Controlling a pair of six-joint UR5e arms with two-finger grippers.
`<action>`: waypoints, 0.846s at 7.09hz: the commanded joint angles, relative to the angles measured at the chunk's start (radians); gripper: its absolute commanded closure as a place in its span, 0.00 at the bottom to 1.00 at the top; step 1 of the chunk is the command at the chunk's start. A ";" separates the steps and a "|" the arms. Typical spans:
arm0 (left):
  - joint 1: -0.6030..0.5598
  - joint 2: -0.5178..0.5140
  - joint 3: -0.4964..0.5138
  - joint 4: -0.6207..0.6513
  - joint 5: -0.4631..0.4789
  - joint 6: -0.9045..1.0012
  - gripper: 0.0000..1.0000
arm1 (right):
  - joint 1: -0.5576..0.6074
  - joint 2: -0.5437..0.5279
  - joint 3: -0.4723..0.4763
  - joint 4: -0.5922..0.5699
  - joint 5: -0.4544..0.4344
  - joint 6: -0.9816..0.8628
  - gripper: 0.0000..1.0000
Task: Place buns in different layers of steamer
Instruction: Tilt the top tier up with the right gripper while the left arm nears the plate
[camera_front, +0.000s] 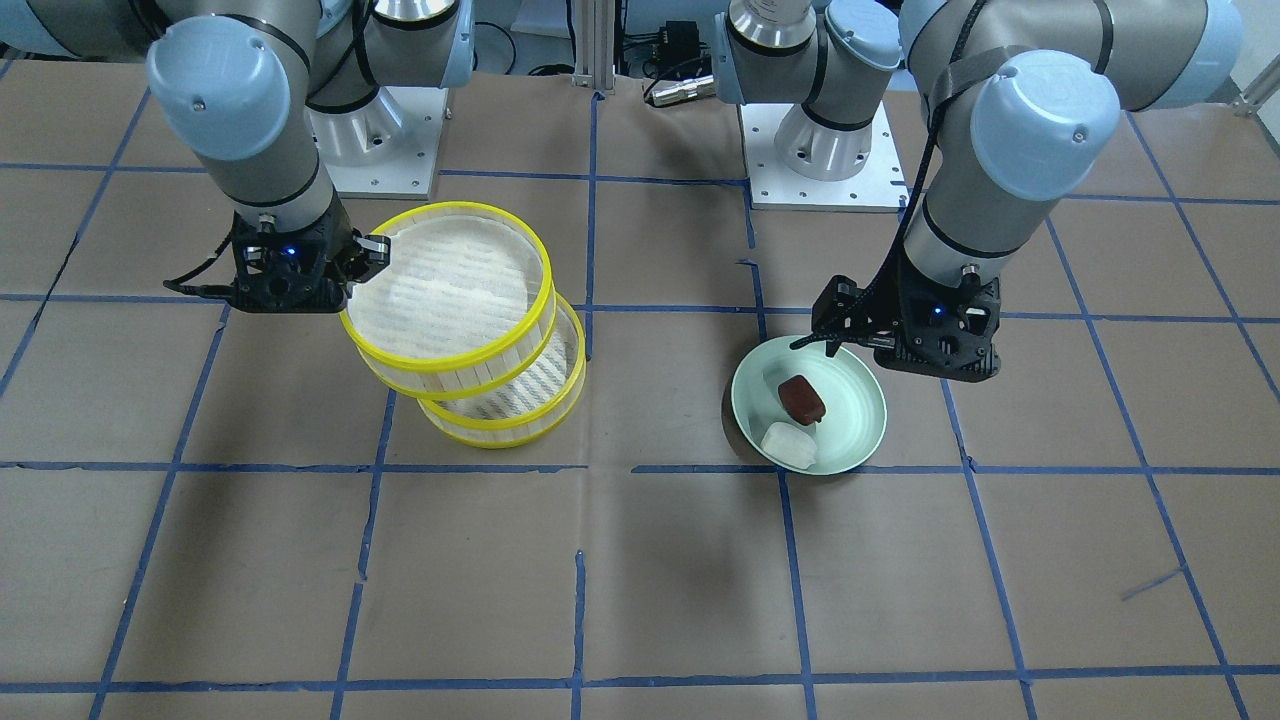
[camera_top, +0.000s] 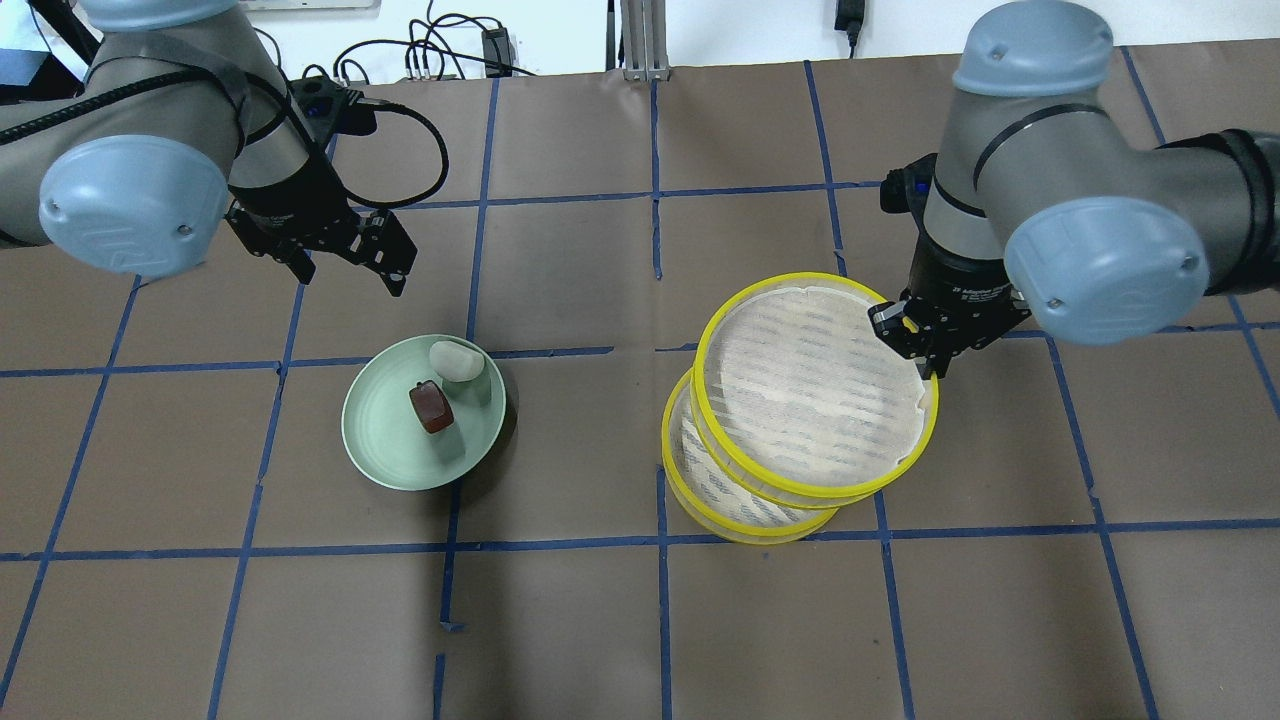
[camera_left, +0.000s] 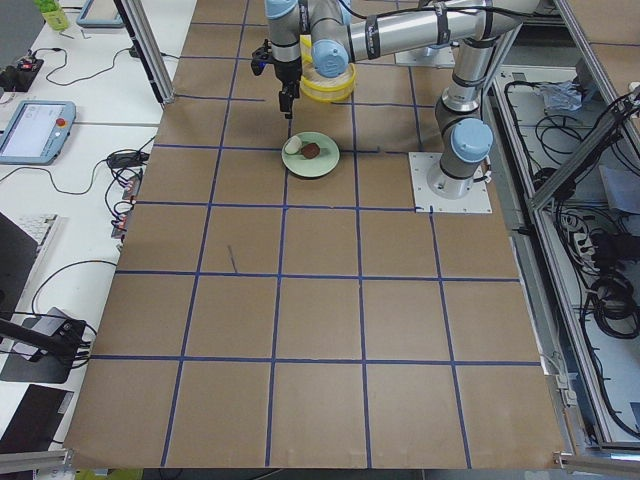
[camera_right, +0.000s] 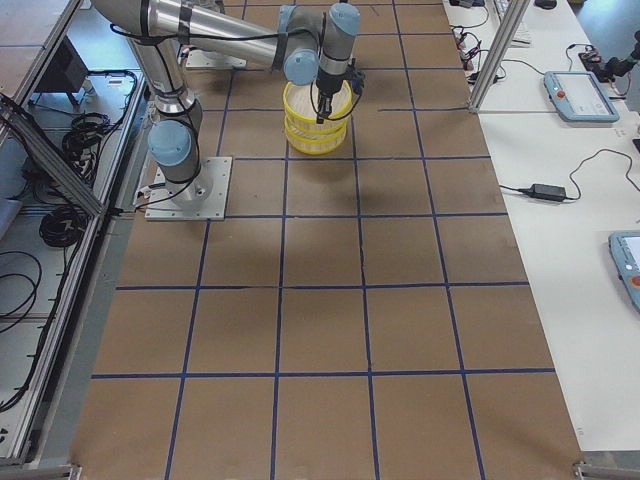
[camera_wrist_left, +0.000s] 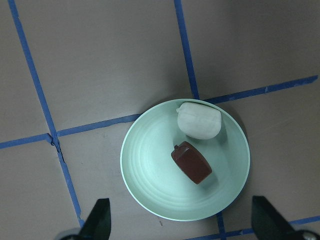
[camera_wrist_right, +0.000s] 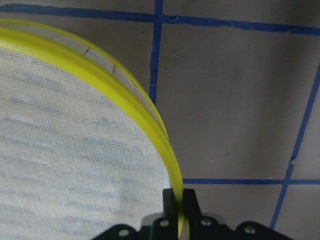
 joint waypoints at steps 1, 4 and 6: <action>-0.001 -0.060 -0.007 0.059 0.001 -0.004 0.01 | -0.032 -0.040 -0.067 0.104 -0.034 -0.036 0.97; -0.006 -0.179 -0.065 0.258 -0.019 -0.004 0.02 | -0.123 -0.058 -0.073 0.119 -0.058 -0.157 0.97; -0.035 -0.262 -0.085 0.380 -0.066 -0.005 0.02 | -0.132 -0.058 -0.071 0.119 -0.060 -0.161 0.97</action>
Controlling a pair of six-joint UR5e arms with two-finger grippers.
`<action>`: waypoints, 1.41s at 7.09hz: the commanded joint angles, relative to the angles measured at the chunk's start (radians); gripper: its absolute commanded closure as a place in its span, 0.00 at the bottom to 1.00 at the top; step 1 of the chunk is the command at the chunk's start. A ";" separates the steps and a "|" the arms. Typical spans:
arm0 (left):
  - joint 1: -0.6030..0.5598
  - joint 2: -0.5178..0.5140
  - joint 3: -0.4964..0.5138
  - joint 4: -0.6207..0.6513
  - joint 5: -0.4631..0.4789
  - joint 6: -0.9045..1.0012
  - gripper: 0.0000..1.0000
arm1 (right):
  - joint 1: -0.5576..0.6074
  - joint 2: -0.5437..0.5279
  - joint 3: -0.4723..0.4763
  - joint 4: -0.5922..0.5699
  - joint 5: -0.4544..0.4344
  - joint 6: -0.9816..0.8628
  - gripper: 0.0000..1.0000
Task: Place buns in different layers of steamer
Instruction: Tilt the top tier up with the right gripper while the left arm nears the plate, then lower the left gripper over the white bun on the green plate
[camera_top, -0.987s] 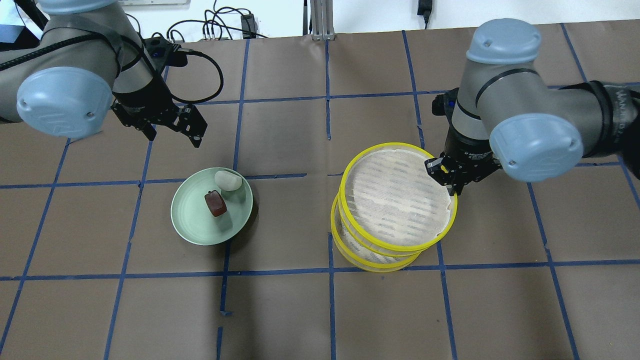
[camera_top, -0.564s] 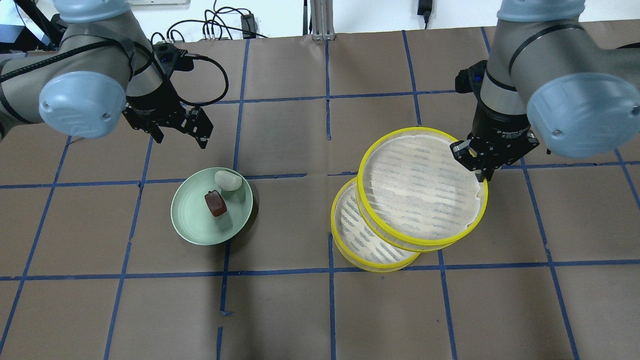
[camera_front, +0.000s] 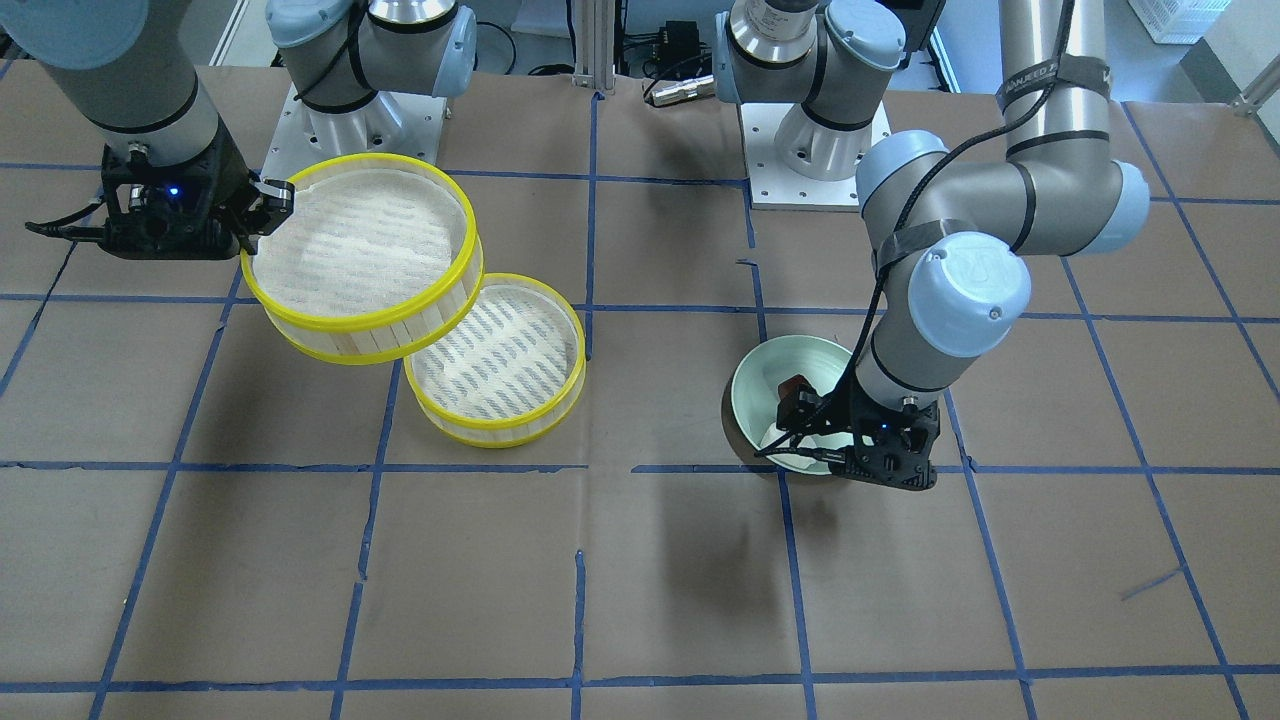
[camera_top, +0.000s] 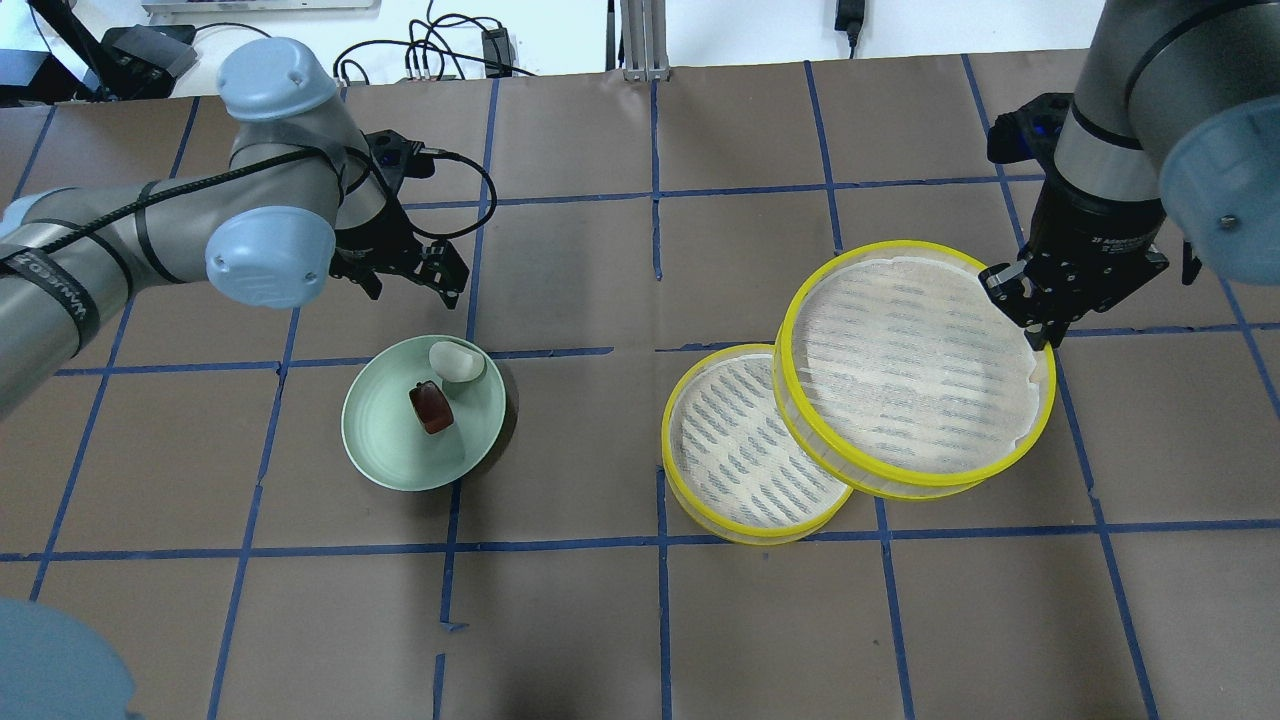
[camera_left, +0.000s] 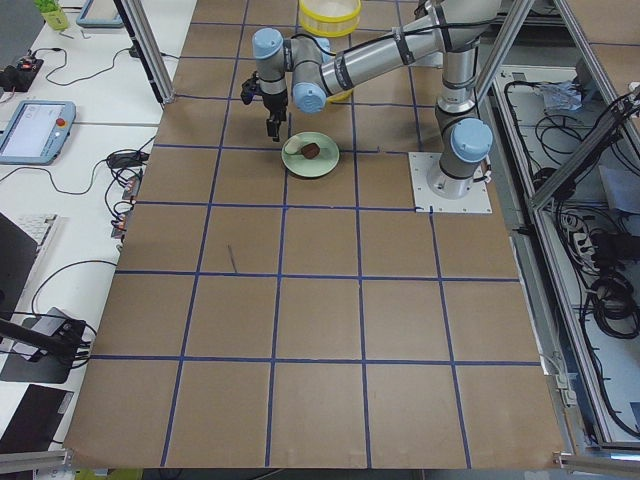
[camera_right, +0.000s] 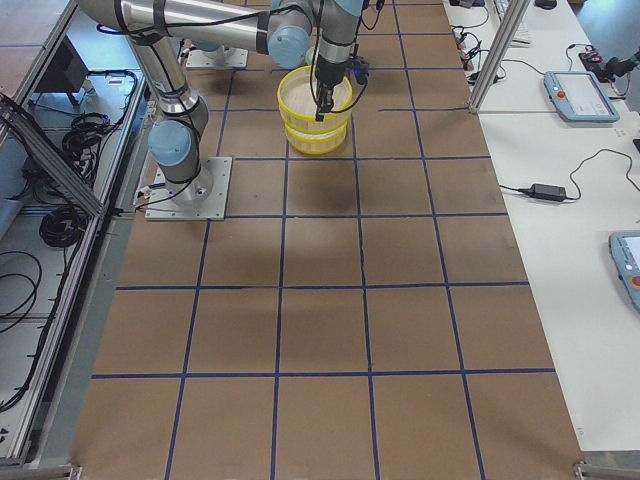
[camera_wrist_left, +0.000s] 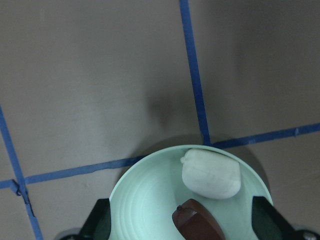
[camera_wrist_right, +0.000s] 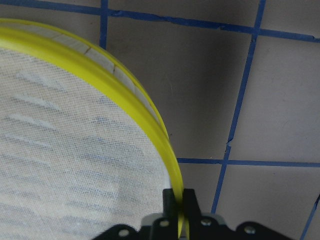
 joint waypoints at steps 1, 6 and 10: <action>-0.042 -0.075 -0.014 0.091 -0.034 -0.006 0.06 | -0.007 -0.001 0.002 0.001 -0.002 -0.007 0.97; -0.048 -0.048 -0.083 0.098 -0.028 0.057 0.11 | -0.009 0.001 0.005 -0.003 -0.002 -0.009 0.97; -0.048 -0.048 -0.094 0.098 0.009 0.066 0.11 | -0.009 0.001 0.032 -0.017 -0.002 -0.007 0.97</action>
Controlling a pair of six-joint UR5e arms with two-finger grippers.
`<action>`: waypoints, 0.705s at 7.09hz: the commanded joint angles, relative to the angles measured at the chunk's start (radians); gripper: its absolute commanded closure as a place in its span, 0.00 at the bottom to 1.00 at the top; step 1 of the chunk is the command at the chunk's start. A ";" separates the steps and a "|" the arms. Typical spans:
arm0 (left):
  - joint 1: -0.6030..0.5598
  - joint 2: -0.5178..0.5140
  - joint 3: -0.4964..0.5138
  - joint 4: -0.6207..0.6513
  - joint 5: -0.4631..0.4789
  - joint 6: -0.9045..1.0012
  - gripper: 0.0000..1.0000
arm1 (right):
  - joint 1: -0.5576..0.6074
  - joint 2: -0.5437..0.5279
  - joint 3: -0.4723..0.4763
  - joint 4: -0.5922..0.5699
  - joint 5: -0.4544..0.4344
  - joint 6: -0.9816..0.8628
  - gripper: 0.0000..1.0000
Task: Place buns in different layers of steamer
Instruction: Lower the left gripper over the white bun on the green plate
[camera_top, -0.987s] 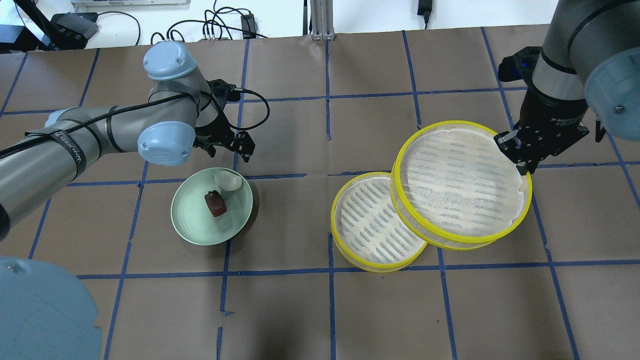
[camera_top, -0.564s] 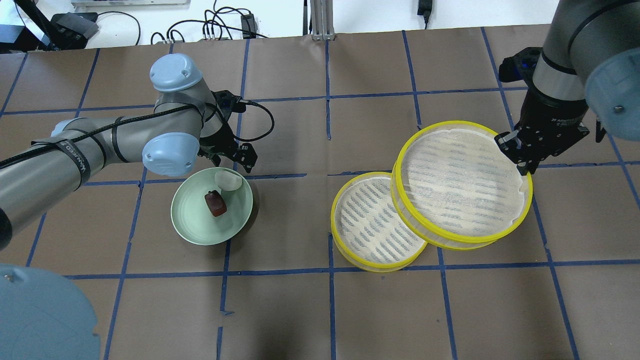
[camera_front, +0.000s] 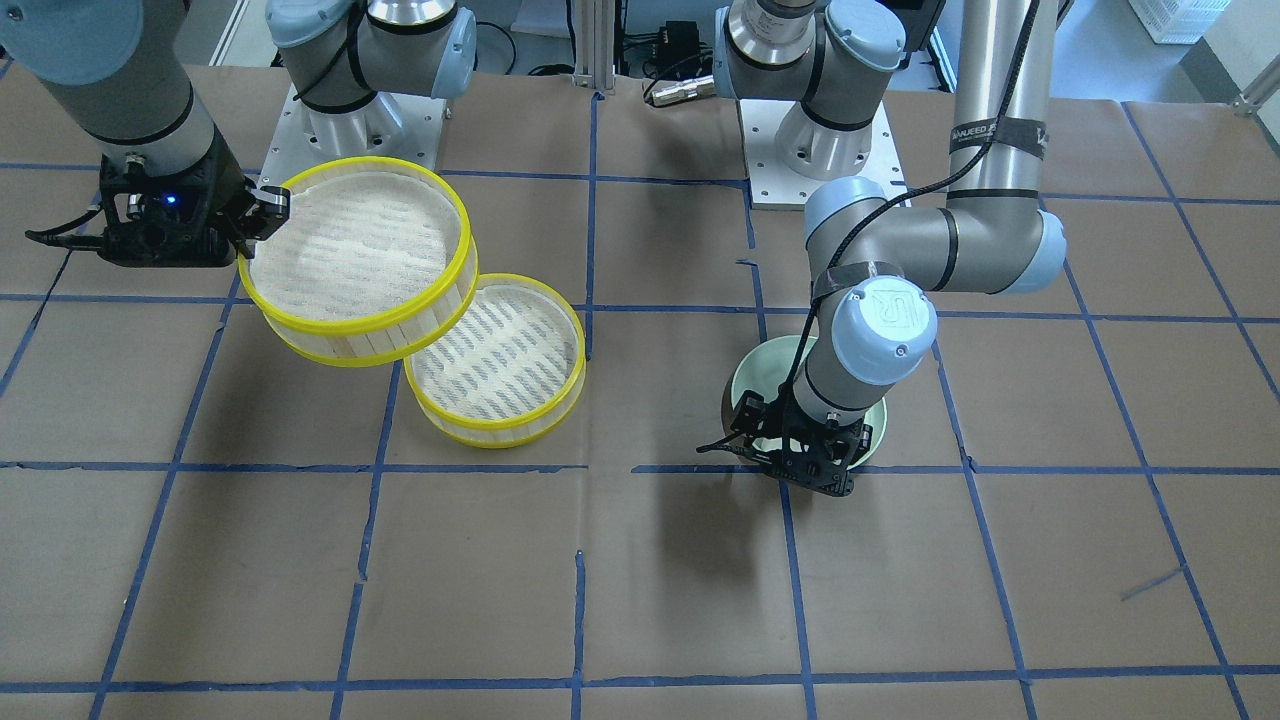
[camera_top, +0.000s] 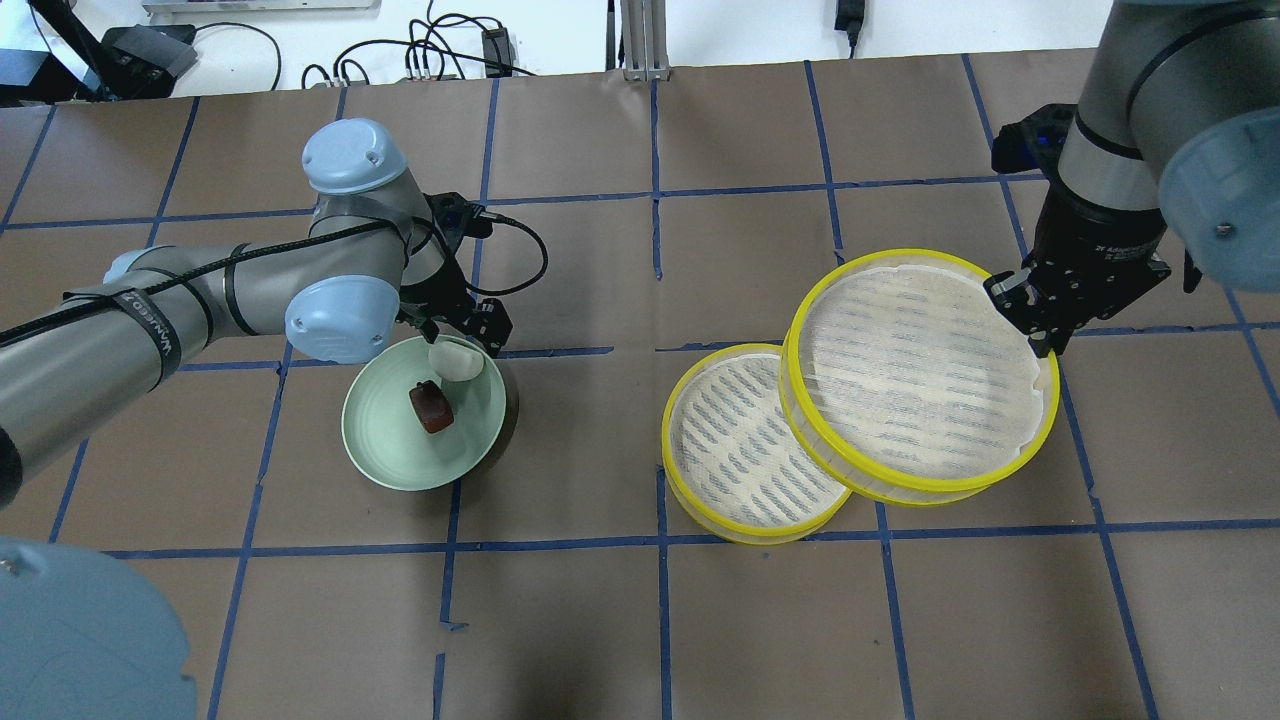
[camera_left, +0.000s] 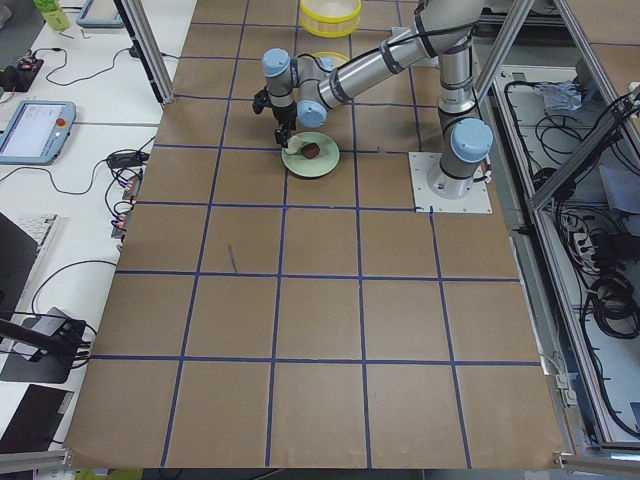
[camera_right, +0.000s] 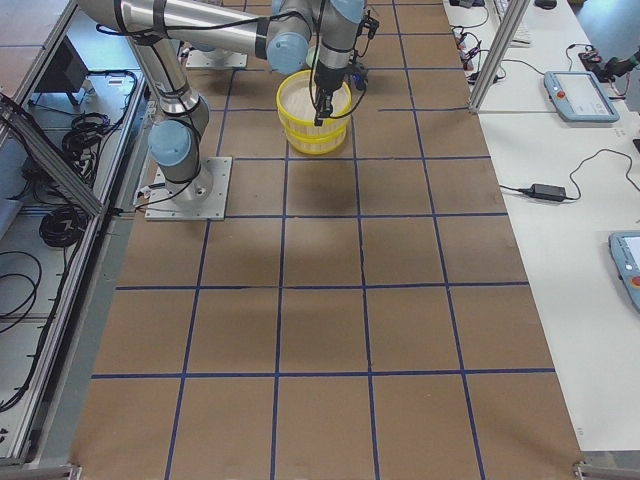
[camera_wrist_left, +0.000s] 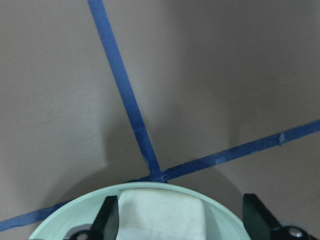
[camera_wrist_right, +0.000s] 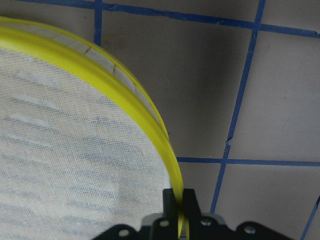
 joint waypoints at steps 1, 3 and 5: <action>0.002 0.000 0.005 0.000 0.016 0.005 0.11 | 0.000 0.000 0.006 -0.002 0.000 0.001 0.97; 0.002 -0.003 0.000 0.000 0.018 0.005 0.11 | 0.000 0.000 0.007 -0.002 0.000 0.001 0.97; 0.002 -0.003 -0.006 0.000 0.019 0.005 0.12 | -0.003 0.000 0.006 -0.002 0.000 0.001 0.97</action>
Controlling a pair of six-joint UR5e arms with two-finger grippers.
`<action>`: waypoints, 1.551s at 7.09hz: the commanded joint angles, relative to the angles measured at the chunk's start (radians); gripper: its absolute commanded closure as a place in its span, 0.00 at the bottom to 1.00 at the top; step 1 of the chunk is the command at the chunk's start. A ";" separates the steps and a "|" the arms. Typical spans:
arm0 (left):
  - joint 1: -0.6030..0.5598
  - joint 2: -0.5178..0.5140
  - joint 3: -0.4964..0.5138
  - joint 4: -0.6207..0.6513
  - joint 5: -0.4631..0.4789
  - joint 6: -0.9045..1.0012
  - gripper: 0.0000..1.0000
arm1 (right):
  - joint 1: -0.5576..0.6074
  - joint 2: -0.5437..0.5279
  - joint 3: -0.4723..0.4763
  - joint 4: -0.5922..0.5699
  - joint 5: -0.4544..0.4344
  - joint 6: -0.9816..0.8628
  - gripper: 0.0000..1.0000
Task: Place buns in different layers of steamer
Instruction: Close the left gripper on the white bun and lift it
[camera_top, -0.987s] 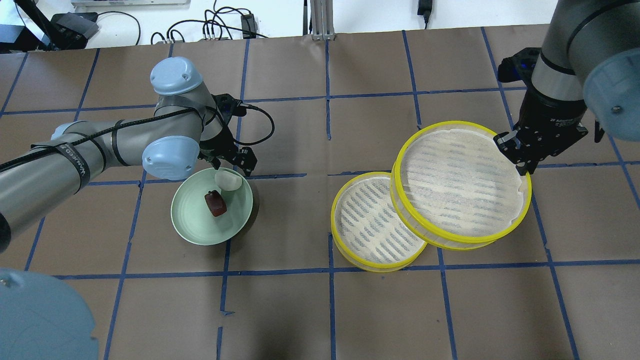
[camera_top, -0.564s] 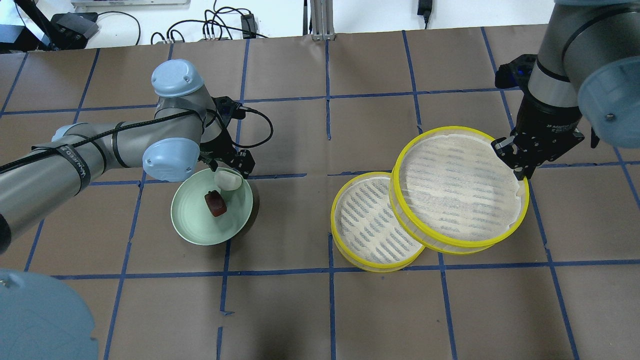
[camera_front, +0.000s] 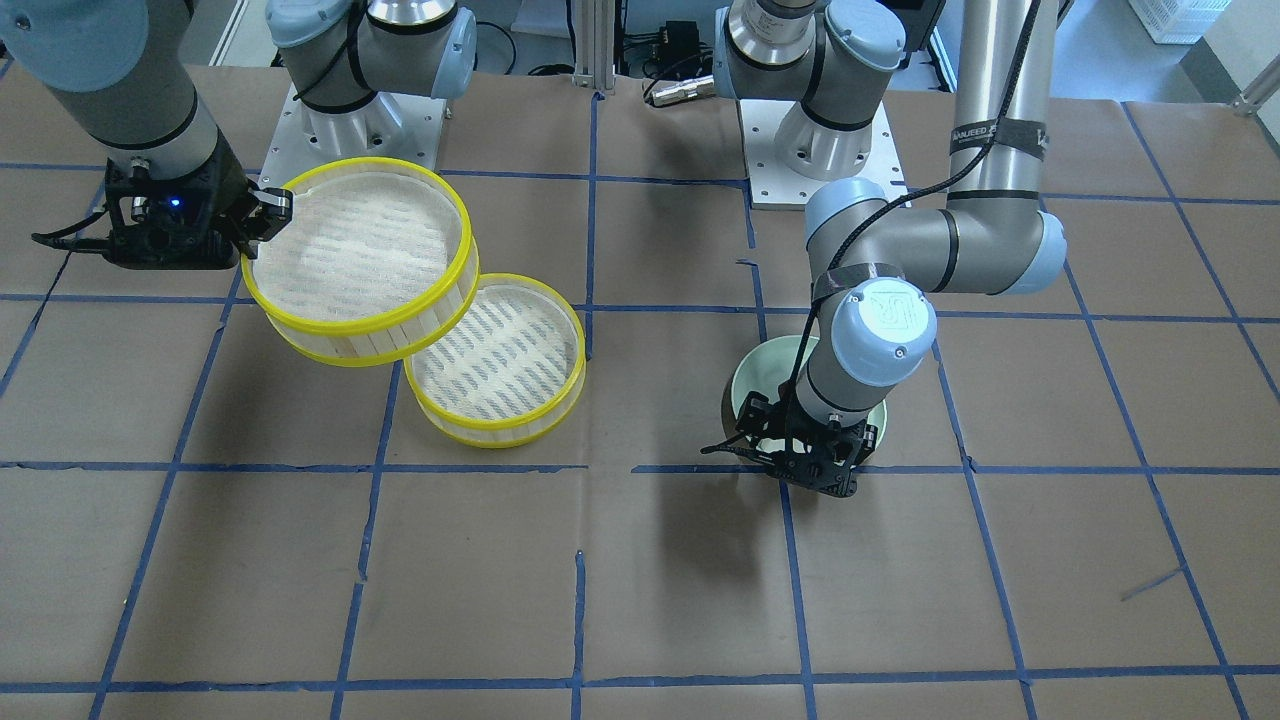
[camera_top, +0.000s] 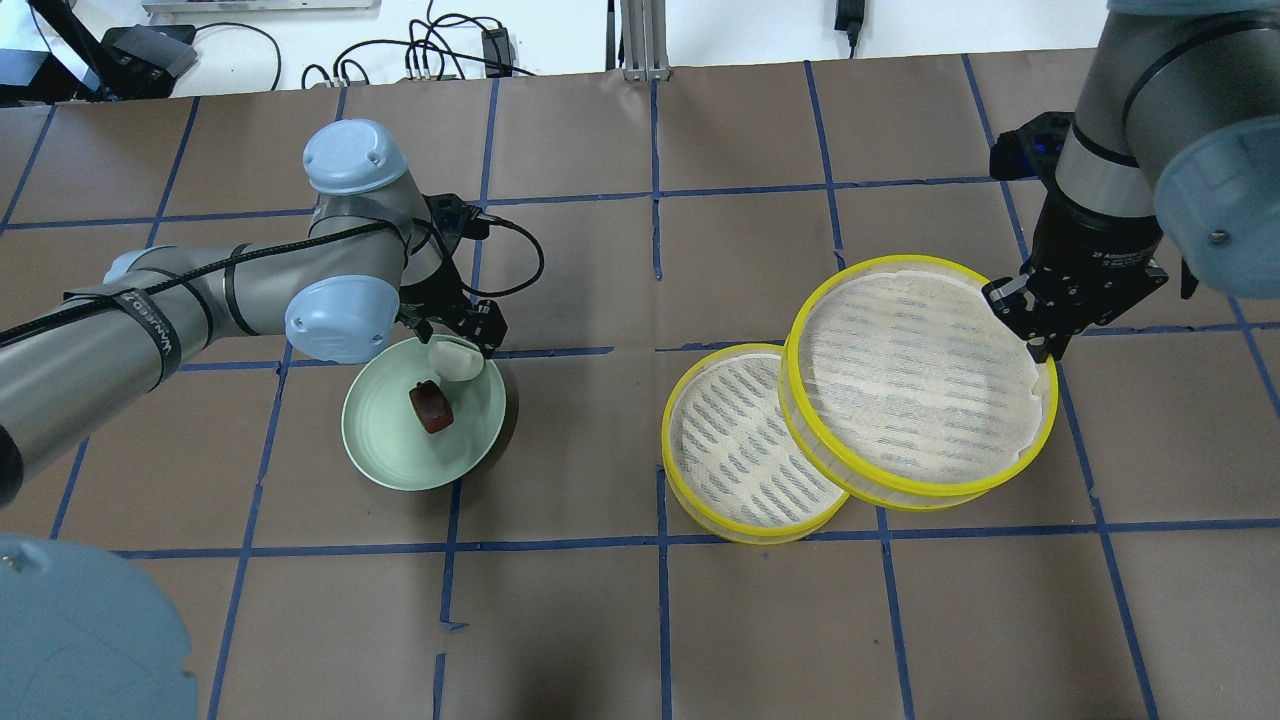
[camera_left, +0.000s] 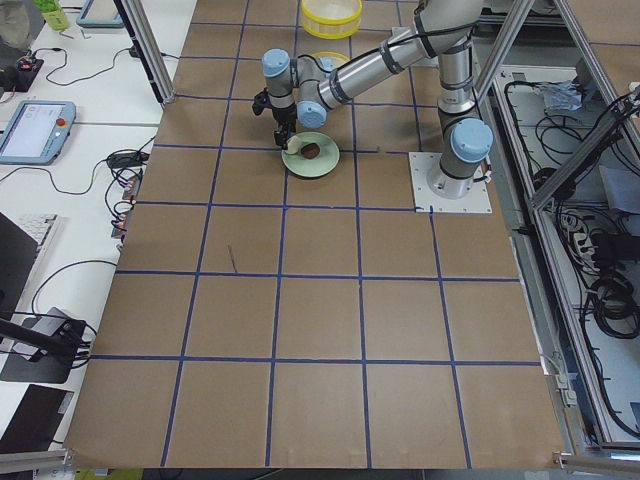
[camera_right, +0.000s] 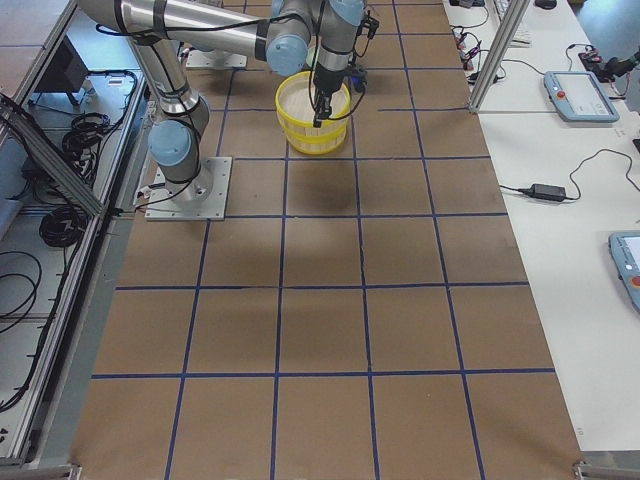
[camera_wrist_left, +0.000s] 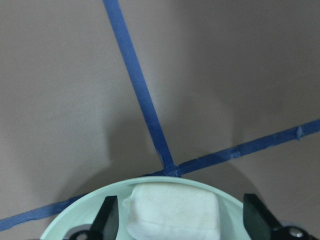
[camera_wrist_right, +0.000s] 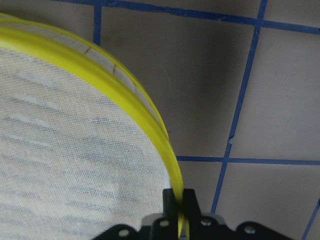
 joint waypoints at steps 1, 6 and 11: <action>0.000 0.000 -0.014 0.000 0.020 0.000 0.19 | -0.001 0.000 -0.001 0.000 0.000 0.001 0.97; 0.000 0.007 0.000 -0.008 0.080 0.006 0.82 | -0.001 0.000 -0.001 0.000 -0.002 0.001 0.97; -0.072 0.154 0.141 -0.277 0.069 -0.140 0.87 | -0.001 -0.002 -0.001 0.002 -0.002 0.004 0.97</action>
